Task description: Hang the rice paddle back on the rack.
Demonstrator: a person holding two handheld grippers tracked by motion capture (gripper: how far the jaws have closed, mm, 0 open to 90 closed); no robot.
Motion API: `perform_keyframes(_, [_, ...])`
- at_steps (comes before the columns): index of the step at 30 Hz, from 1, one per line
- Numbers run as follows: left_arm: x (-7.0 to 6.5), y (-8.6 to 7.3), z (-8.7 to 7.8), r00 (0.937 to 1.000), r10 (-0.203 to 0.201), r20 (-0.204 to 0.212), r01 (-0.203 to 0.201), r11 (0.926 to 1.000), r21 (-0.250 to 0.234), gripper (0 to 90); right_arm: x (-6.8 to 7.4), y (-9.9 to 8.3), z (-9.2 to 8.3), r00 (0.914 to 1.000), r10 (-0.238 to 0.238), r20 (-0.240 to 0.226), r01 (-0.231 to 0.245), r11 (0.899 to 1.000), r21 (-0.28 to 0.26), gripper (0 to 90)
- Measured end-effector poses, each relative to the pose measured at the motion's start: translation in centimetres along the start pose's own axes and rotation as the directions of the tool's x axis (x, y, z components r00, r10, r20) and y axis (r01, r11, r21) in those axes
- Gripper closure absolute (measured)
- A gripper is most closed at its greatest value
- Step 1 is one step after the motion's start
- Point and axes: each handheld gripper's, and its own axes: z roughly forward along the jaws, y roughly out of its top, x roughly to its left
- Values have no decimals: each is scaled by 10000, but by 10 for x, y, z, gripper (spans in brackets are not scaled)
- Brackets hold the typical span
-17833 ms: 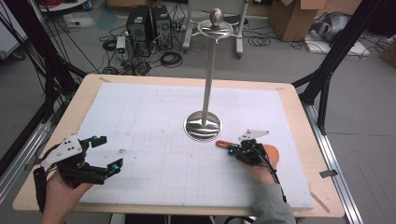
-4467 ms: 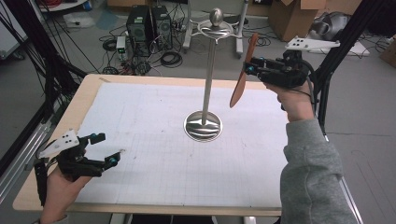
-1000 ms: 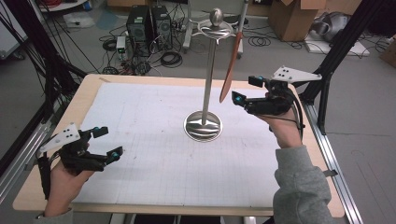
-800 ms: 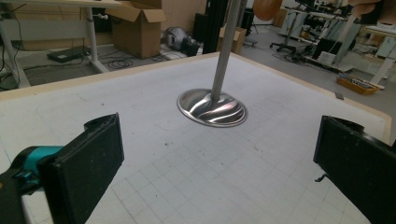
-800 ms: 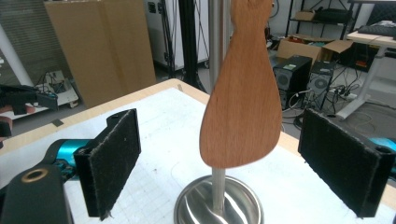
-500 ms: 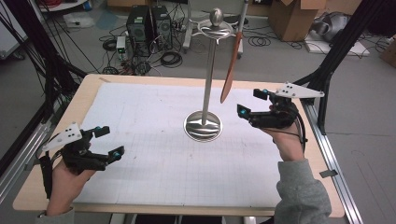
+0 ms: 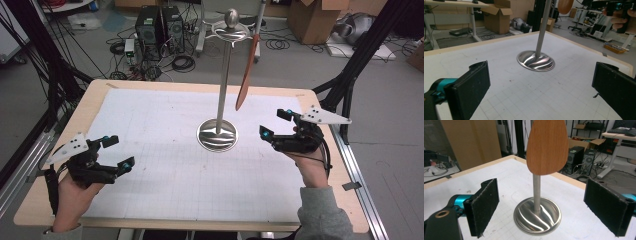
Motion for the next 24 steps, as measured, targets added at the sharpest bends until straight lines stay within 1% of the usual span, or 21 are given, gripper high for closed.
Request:
perform_keyframes(3, [-1,0,1,10000,22,12,-22,10000,-54,20,0,-6,-2,10000,37,35,-37,10000,-42,117])
perform_keyframes(6, [-1,0,0,10000,35,-83,-36,9999,-164,20,1,-12,-4,9998,156,103,-156,9999,-30,117])
perform_keyframes(8, [-1,1,-1,10000,-25,-77,23,9997,-255,21,1,-16,-6,9998,131,147,-130,9999,-49,117])
perform_keyframes(11, [0,1,-3,9999,8,-102,-11,9996,-273,20,0,-21,-9,9995,254,205,-253,9997,-42,117])
perform_keyframes(14, [0,2,-4,9999,26,-153,-30,9995,-301,20,-2,-27,-13,9991,297,299,-296,9996,-18,117])
perform_keyframes(19, [1,1,-5,9997,-4,-261,-7,9992,-394,20,-6,-37,-20,9974,574,432,-573,9984,-18,116])
perform_keyframes(21, [2,0,-6,9996,-36,-282,24,9991,-412,20,-8,-45,-22,9970,621,470,-623,9981,22,117])
perform_keyframes(24, [3,-1,-6,9995,-55,-298,44,9992,-394,21,-10,-50,-22,9968,612,505,-615,9981,52,117])
